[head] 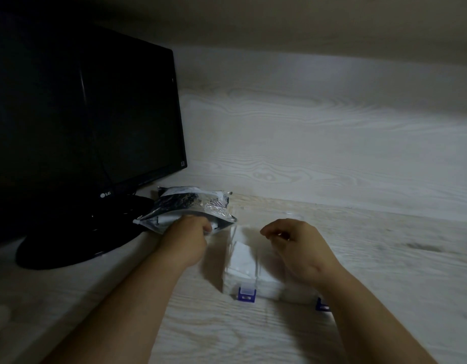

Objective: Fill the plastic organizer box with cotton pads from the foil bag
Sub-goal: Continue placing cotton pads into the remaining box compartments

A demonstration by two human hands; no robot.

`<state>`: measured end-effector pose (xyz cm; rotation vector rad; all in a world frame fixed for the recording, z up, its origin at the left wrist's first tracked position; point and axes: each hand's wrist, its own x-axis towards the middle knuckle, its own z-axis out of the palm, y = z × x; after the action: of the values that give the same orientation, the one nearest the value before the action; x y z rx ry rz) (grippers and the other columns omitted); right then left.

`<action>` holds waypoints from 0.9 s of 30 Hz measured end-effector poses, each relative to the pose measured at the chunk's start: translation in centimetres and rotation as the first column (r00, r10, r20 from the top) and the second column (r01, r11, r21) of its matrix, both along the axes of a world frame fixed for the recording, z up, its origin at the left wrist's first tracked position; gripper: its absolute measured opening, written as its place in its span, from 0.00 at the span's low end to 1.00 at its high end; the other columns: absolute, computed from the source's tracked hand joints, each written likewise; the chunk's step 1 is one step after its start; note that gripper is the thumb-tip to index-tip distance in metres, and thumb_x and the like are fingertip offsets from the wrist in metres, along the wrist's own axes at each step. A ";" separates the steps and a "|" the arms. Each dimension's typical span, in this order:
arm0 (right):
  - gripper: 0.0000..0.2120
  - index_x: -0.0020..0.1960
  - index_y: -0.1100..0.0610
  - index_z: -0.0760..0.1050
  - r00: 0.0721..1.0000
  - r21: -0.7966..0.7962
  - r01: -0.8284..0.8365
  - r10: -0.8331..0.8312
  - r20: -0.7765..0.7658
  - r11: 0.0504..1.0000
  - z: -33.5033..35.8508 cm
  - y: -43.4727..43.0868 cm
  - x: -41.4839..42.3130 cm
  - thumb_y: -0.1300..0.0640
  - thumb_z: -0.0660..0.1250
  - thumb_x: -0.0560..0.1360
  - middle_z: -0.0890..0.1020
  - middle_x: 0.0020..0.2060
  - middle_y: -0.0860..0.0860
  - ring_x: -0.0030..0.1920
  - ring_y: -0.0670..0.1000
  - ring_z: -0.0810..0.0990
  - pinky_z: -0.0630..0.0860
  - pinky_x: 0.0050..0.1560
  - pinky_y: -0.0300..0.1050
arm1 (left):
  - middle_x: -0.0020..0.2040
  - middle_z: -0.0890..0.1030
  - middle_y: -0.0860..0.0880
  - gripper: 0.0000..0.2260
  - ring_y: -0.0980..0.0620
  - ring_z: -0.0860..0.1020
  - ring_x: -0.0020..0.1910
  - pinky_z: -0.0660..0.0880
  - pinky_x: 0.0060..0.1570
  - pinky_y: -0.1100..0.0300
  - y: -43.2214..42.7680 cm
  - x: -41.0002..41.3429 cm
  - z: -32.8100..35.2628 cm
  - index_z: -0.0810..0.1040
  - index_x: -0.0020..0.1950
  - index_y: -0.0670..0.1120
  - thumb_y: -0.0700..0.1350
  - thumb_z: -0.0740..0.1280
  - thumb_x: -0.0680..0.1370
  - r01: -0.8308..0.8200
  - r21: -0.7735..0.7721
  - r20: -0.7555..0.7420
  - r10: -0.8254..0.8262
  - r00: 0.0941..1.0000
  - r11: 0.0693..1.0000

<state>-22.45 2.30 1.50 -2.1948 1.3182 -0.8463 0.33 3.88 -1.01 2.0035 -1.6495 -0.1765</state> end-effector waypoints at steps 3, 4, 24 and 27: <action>0.13 0.53 0.47 0.82 1.000 -0.002 0.000 0.000 0.003 1.000 0.0 0.0 0.0 0.62 0.62 0.78 0.81 0.50 0.43 0.50 0.41 0.78 0.70 0.45 0.26 | 0.67 0.75 0.46 0.27 0.46 0.72 0.66 0.69 0.66 0.54 -0.5 0.1 -0.7 0.75 0.67 0.53 0.32 0.60 0.72 0.079 -0.011 0.014 -0.079 0.997 0.997; 0.13 0.53 0.47 0.82 1.000 -0.003 -0.002 0.002 0.003 1.000 -0.1 0.0 0.0 0.62 0.62 0.78 0.81 0.50 0.43 0.50 0.42 0.78 0.69 0.45 0.26 | 0.68 0.74 0.47 0.30 0.45 0.70 0.68 0.68 0.67 0.53 -0.8 0.2 -0.9 0.74 0.69 0.56 0.33 0.59 0.71 0.104 -0.002 0.033 -0.103 0.994 0.995; 0.12 0.53 0.47 0.82 1.000 0.006 0.005 -0.005 -0.003 1.000 0.0 0.0 0.1 0.59 0.63 0.78 0.82 0.51 0.44 0.49 0.43 0.79 0.71 0.45 0.27 | 0.63 0.76 0.43 0.20 0.44 0.74 0.63 0.71 0.61 0.55 -0.7 -0.3 -0.6 0.73 0.66 0.47 0.35 0.62 0.74 0.052 -0.002 0.115 -0.051 0.992 0.999; 0.11 0.53 0.47 0.82 1.000 -0.002 0.005 -0.005 -0.004 1.000 0.0 0.0 0.0 0.58 0.63 0.78 0.82 0.51 0.43 0.49 0.42 0.79 0.70 0.44 0.26 | 0.63 0.77 0.43 0.17 0.44 0.75 0.63 0.72 0.61 0.55 -0.5 -0.3 -0.1 0.74 0.64 0.43 0.35 0.61 0.75 -0.031 -0.033 0.105 0.034 0.994 0.999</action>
<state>-22.40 2.27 1.46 -2.1965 1.3263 -0.8461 -0.02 3.37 -1.13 2.0459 -1.6721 -0.0339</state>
